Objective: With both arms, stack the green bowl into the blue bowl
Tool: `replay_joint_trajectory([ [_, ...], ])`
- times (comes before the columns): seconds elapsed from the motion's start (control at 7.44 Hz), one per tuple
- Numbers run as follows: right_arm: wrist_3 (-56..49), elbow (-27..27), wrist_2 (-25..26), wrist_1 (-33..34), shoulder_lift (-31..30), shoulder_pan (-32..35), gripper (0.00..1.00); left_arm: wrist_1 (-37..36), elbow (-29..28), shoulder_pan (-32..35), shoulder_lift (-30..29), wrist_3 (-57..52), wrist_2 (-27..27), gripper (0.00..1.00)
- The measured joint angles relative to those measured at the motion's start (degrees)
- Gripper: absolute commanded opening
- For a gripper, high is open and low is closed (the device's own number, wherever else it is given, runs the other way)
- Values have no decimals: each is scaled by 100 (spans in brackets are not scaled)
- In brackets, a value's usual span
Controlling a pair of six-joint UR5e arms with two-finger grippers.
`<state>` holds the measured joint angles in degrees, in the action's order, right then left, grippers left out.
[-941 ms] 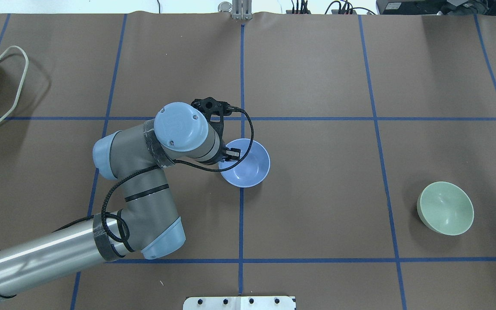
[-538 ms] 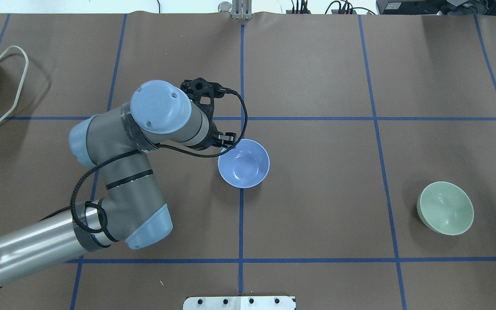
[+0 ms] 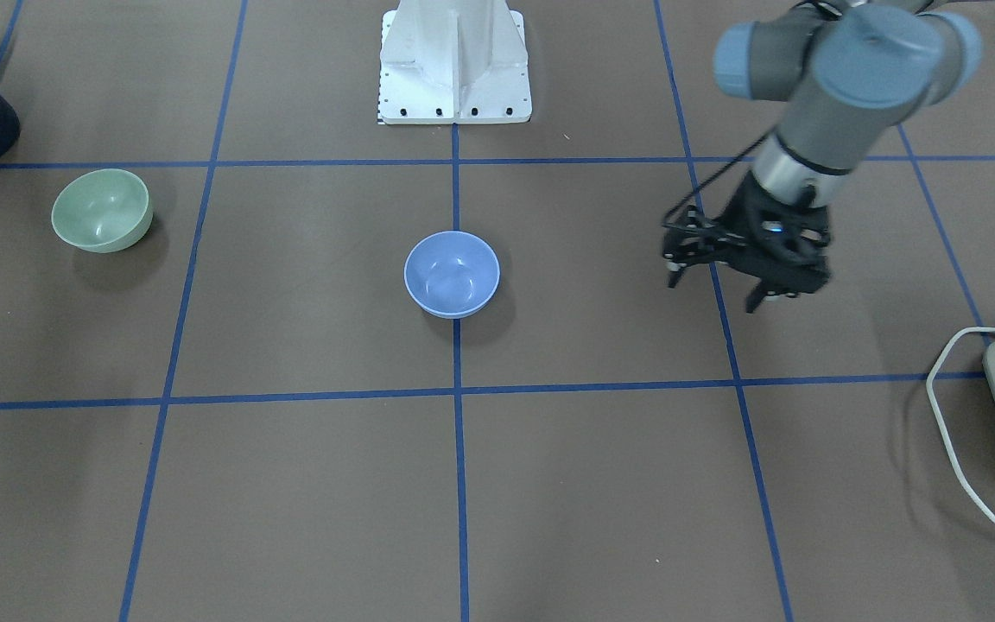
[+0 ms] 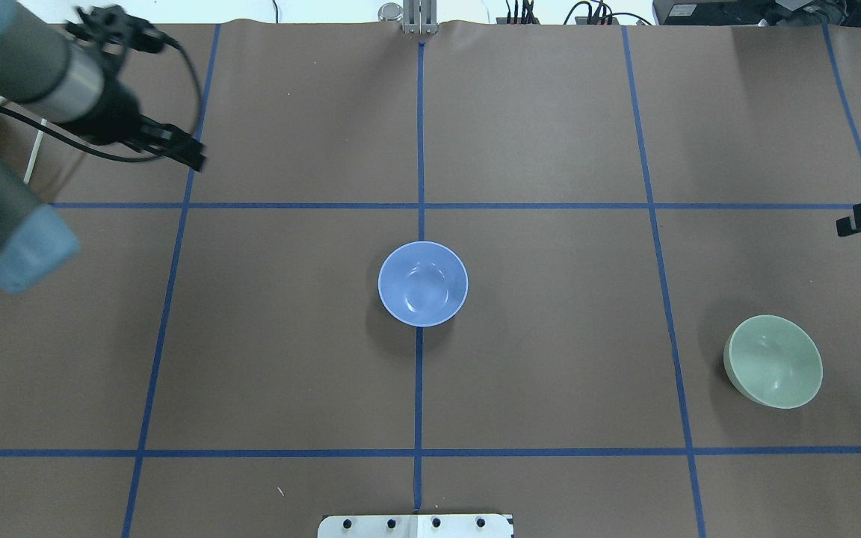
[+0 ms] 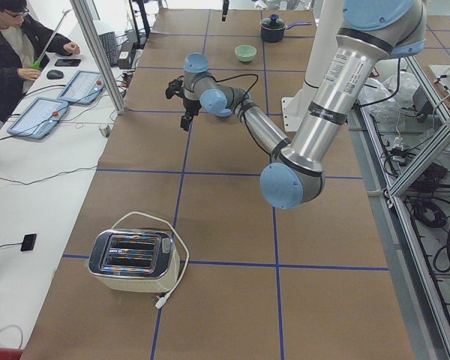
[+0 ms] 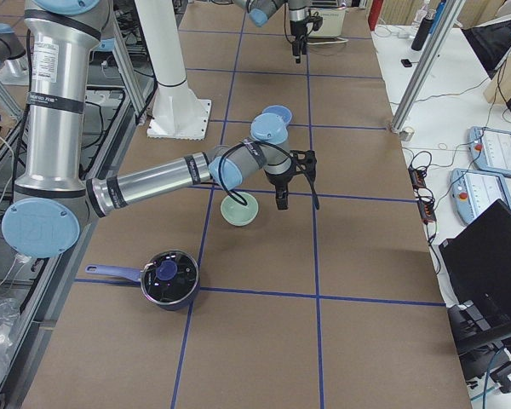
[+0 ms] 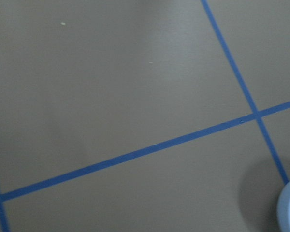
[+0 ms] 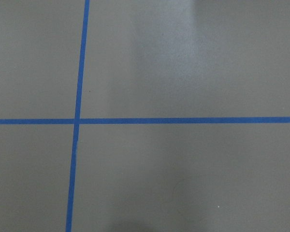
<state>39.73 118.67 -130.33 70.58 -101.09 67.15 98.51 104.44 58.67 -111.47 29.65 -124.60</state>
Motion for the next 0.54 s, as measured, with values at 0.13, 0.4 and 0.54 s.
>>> replay_joint_trajectory([
  [0.13,21,176,153,0,-213,-273,100,-16,-3,793,464,-815,-464,99],
  [0.4,-2,300,553,-2,-514,-797,100,-561,-103,2160,1171,-2391,-952,99],
  [0.54,-8,303,693,-21,-596,-1012,99,-1197,-170,2674,1407,-3095,-1069,99],
])
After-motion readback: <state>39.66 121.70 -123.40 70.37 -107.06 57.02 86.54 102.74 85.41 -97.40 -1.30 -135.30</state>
